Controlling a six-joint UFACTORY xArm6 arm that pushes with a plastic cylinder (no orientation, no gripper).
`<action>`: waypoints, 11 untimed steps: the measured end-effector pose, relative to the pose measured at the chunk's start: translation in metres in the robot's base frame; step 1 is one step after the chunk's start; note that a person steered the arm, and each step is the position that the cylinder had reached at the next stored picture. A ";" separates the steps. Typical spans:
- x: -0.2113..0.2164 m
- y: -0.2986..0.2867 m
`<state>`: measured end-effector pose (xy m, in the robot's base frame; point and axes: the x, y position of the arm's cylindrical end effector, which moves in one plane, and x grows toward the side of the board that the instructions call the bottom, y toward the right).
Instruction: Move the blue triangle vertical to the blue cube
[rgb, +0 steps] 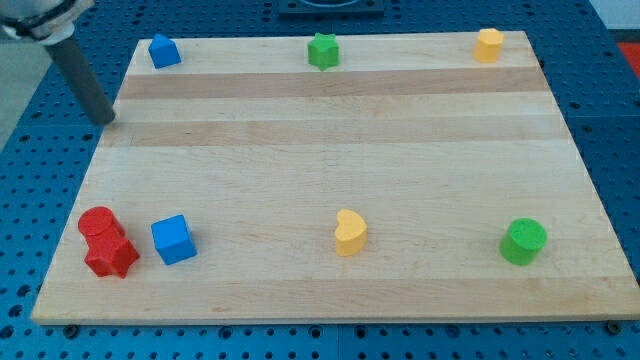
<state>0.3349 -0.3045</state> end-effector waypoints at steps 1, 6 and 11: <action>-0.082 0.000; -0.010 0.113; 0.067 0.152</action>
